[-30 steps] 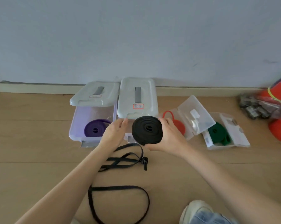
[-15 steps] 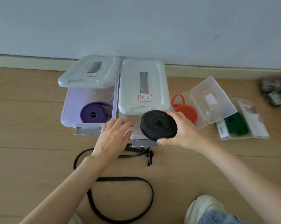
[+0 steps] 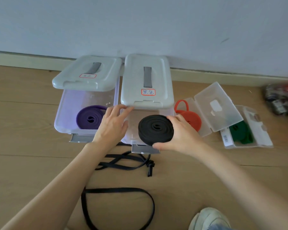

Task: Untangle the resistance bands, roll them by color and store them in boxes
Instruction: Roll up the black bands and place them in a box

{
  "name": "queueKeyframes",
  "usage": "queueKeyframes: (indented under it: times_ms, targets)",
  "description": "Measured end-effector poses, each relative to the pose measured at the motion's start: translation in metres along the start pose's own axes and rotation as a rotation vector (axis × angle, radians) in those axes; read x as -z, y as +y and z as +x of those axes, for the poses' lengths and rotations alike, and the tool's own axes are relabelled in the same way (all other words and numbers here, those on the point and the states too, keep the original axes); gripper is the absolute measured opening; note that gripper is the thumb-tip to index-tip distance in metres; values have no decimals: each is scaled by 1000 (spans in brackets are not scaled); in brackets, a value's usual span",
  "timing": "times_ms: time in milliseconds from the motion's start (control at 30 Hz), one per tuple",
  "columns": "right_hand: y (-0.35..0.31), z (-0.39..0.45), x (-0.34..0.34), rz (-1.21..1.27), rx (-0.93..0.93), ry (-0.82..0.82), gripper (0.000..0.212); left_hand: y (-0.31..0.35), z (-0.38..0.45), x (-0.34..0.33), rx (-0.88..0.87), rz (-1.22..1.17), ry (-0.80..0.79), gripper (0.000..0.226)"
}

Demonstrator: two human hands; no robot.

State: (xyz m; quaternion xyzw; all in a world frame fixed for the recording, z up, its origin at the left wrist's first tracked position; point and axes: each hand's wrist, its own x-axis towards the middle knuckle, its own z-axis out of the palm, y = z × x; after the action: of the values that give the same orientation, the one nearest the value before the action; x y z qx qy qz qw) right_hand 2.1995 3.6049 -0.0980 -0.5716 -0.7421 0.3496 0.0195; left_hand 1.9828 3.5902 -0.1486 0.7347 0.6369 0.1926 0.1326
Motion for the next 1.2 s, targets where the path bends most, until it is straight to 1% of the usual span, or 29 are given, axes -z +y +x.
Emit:
queueKeyframes:
  times_ms: [67, 100, 167, 200, 233, 300, 367, 433, 533, 633, 667, 767, 833, 900, 933, 967, 1000, 1067, 1100, 1133, 1167, 1200]
  targets:
    - [-11, 15, -4, -6, -6, -56, 85, -4, -9, -2, 26, -66, -18, 54]
    - [-16, 25, -9, 6, -20, -83, 79, -5, -10, -3, 36, -78, -27, 56]
    - [-22, 45, -25, 84, -97, -97, 60, -6, -11, -5, 43, -74, -32, 57]
    - [-21, 54, -34, 109, -162, -91, 57, -6, -11, -5, 31, -64, -27, 56]
    - [-21, 63, -42, 88, -229, -85, 62, -7, -13, -6, 15, -50, -22, 55]
    - [-15, 80, -56, -35, -313, -69, 85, -9, -16, -8, -9, -17, -4, 53]
    - [-11, 91, -66, -110, -318, -80, 106, -9, -19, -12, -25, 12, 24, 52]
    - [-9, 98, -75, -219, -271, -152, 115, -8, -20, -14, -41, 44, 61, 51]
    - [-10, 105, -87, -409, -232, -237, 119, -8, -19, -15, -42, 61, 75, 47]
    - [-6, 106, -87, -548, -194, -237, 120, -6, -19, -14, -35, 70, 74, 43]
    - [-3, 107, -86, -531, -188, -243, 121, -6, -19, -13, -33, 75, 72, 43]
    - [-3, 106, -80, -298, -253, -298, 121, -8, -19, -13, -38, 81, 63, 43]
    - [-8, 101, -72, -225, -293, -290, 111, -9, -19, -13, -29, 63, 35, 45]
    - [-15, 87, -60, -167, -278, -229, 86, -7, -16, -8, 2, 3, -16, 48]
    - [-18, 75, -54, -104, -243, -179, 70, -5, -16, -3, 15, -29, -32, 48]
    - [-21, 61, -49, -34, -205, -109, 56, -1, -19, 0, 24, -53, -16, 45]
    - [-24, 44, -46, 39, -158, 1, 45, 2, -25, 2, 41, -68, 41, 40]
    - [-28, 8, -44, 184, -65, 301, 22, 13, -48, 5, 143, -91, 204, 30]
    - [-29, -10, -46, 245, -26, 437, 15, 19, -63, 4, 189, -106, 238, 27]
    - [-29, -26, -51, 295, -12, 524, 12, 26, -79, 1, 210, -119, 226, 26]
    - [-27, -40, -60, 339, -30, 551, 12, 30, -95, -3, 207, -127, 187, 27]
    - [-22, -51, -72, 373, -75, 523, 12, 32, -109, -7, 197, -136, 133, 29]
